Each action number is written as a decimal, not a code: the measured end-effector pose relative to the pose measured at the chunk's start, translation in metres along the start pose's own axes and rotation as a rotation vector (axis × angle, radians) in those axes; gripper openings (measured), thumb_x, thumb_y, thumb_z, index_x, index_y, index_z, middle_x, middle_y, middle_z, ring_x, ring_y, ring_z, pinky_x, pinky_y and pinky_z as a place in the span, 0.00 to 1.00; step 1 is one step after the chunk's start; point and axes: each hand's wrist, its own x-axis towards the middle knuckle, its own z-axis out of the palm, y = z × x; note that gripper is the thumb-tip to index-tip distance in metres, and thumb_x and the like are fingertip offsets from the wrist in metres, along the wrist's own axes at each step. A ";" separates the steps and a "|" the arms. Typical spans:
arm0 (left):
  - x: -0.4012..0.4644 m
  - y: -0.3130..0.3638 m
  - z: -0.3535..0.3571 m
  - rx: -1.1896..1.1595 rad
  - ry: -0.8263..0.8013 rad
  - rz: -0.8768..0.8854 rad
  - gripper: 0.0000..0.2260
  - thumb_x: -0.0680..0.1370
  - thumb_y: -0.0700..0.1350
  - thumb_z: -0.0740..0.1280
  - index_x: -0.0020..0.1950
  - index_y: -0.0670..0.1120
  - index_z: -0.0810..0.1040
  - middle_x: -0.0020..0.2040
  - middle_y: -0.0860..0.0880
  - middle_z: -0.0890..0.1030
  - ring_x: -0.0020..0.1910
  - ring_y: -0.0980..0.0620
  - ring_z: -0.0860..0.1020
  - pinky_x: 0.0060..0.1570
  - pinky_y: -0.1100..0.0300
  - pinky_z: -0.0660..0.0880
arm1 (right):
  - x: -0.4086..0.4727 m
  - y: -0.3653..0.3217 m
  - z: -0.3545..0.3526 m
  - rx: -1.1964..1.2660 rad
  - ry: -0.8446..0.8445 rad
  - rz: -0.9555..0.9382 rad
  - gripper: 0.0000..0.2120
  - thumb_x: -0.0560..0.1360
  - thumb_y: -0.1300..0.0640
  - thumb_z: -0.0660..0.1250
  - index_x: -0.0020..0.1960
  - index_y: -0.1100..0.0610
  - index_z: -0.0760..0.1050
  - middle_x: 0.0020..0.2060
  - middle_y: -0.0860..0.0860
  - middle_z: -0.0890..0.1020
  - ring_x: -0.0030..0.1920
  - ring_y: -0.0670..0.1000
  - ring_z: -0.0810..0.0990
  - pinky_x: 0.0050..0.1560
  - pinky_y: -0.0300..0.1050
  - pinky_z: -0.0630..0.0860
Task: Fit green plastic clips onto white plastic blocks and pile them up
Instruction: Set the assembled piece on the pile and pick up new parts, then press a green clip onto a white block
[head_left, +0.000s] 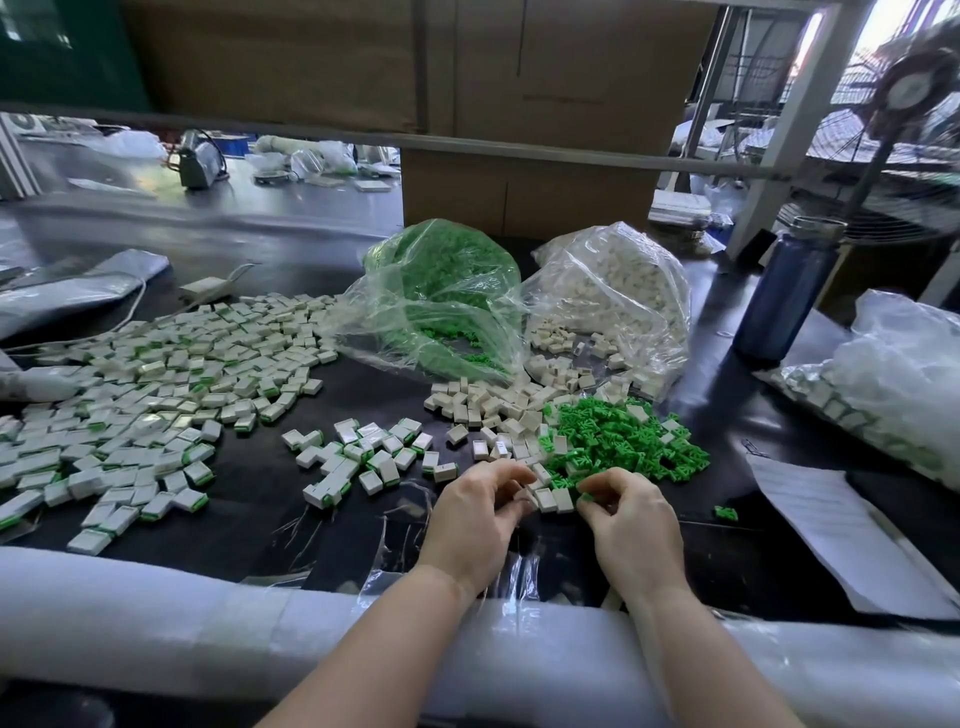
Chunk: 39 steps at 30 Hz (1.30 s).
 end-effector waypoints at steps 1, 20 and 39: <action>0.001 0.000 0.000 -0.037 0.004 -0.013 0.09 0.75 0.39 0.68 0.51 0.50 0.80 0.44 0.54 0.79 0.43 0.59 0.78 0.49 0.69 0.76 | -0.001 0.000 -0.001 0.057 0.007 -0.012 0.06 0.71 0.61 0.70 0.41 0.51 0.78 0.42 0.49 0.81 0.45 0.51 0.77 0.47 0.43 0.71; 0.003 -0.001 -0.002 -0.338 -0.104 -0.091 0.03 0.74 0.39 0.70 0.44 0.47 0.80 0.37 0.51 0.81 0.36 0.58 0.78 0.43 0.65 0.77 | -0.009 -0.012 -0.009 0.632 -0.217 -0.038 0.06 0.68 0.68 0.72 0.37 0.59 0.81 0.30 0.52 0.83 0.33 0.45 0.81 0.36 0.35 0.77; 0.002 -0.001 -0.001 -0.256 -0.156 -0.032 0.05 0.74 0.35 0.68 0.45 0.42 0.83 0.38 0.52 0.81 0.37 0.63 0.78 0.44 0.72 0.73 | -0.010 -0.009 -0.010 0.551 -0.267 -0.066 0.10 0.66 0.72 0.71 0.38 0.58 0.77 0.29 0.53 0.80 0.30 0.47 0.76 0.34 0.38 0.74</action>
